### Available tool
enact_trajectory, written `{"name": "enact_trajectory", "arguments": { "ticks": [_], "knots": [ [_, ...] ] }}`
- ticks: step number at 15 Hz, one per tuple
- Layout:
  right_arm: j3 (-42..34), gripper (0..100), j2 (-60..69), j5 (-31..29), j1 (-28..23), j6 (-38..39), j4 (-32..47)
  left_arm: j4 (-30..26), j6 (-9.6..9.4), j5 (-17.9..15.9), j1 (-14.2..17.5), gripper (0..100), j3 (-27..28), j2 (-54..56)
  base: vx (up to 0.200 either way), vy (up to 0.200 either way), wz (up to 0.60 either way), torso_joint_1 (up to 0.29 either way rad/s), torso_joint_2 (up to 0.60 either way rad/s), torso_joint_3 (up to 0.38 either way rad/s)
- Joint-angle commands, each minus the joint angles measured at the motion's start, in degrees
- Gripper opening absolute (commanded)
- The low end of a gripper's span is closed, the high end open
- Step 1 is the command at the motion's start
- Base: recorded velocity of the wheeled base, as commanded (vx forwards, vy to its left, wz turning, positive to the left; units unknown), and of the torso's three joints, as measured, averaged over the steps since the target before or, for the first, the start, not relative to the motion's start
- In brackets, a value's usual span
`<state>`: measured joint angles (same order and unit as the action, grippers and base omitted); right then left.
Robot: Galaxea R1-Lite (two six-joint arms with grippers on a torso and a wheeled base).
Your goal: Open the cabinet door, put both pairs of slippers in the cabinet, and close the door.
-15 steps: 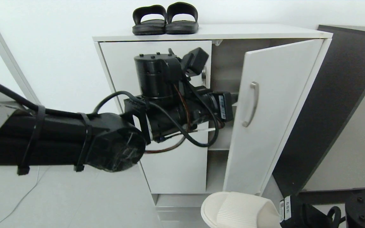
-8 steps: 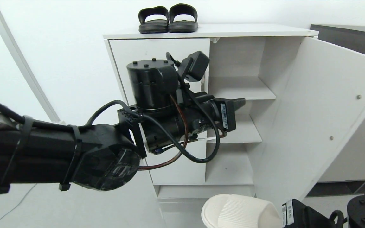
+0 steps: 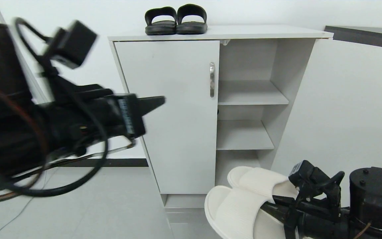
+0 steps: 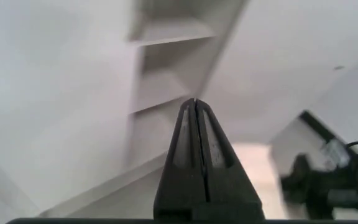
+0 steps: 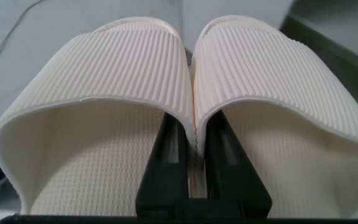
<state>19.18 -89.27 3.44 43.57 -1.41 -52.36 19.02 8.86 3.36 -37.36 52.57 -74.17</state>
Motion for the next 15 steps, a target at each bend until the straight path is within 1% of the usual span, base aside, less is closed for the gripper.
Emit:
{"name": "enact_trajectory", "arguments": {
  "ticks": [1, 2, 3, 4, 5, 6, 7, 9, 10, 11, 13, 14, 15],
  "knots": [
    [1.04, 0, -1.34, -1.15, -0.24, 0.18, -0.02, -18.14, -2.97, 12.46, 11.96, 0, -9.15, 28.29, 0.000, 0.000, 0.00, 0.000, 0.00, 0.000],
    [1.04, 0, -1.43, -1.33, -0.24, 0.18, -0.02, -19.28, -2.89, 12.98, 14.34, 0, -10.29, 31.19, 0.000, 0.000, 0.00, 0.000, 0.00, 0.000],
    [1.04, 0, -1.61, -1.50, -0.06, 0.18, -0.02, -20.60, -2.89, 15.09, 19.52, 0, -15.39, 39.10, 0.000, 0.000, 0.00, 0.000, 0.00, 0.000],
    [1.04, 0, -1.61, -1.50, 0.02, 0.18, -0.02, -20.69, -2.89, 16.67, 21.46, 0, -18.11, 41.91, 0.000, 0.000, 0.00, 0.000, 0.00, 0.000],
    [1.04, 0, -1.78, -1.50, 0.11, 0.18, -0.02, -20.60, -3.06, 19.40, 24.36, 0, -23.21, 46.39, 0.000, 0.000, 0.00, 0.000, 0.00, 0.000],
    [1.04, 0, -2.05, -1.50, 0.11, 0.18, -0.02, -20.60, -2.97, 20.54, 26.82, 0, -27.78, 50.88, 0.000, 0.000, 0.00, 0.000, 0.00, 0.000],
    [0.95, 0, -2.49, -1.50, 0.11, 0.18, -0.02, -20.60, -2.97, 20.63, 30.77, 0, -32.97, 55.89, 0.000, 0.000, 0.00, 0.000, 0.00, 0.000],
    [0.95, 0, -3.37, -1.50, 0.20, 0.10, -0.02, -20.60, -3.15, 20.54, 37.19, 0, -39.12, 61.25, 0.000, 0.000, 0.00, 0.000, 0.00, 0.000],
    [0.95, 0, -3.54, -1.50, 0.29, 0.01, -0.11, -20.60, -3.76, 20.19, 39.30, 0, -41.32, 63.62, 0.000, 0.000, 0.00, 0.000, 0.00, 0.000],
    [0.86, 0, -3.37, -1.59, 0.46, 0.01, -0.11, -20.60, -4.73, 19.84, 39.65, 0, -43.43, 65.91, 0.000, 0.000, 0.00, 0.000, 0.00, 0.000],
    [0.86, 0, -3.37, -1.59, 0.82, 0.01, -0.02, -20.60, -7.10, 16.24, 39.65, 0, -47.47, 70.39, 0.000, 0.000, 0.00, 0.000, 0.00, 0.000],
    [0.86, 0, -3.45, -1.59, 0.90, 0.01, -0.11, -20.07, -7.72, 14.39, 38.68, 0, -49.75, 71.62, 0.000, 0.000, 0.00, 0.000, 0.00, 0.000],
    [0.78, 0, -3.37, -1.59, 1.08, 0.01, -0.11, -19.54, -8.25, 13.60, 37.45, 0, -51.42, 74.17, 0.000, 0.000, 0.00, 0.000, 0.00, 0.000]
  ]
}}
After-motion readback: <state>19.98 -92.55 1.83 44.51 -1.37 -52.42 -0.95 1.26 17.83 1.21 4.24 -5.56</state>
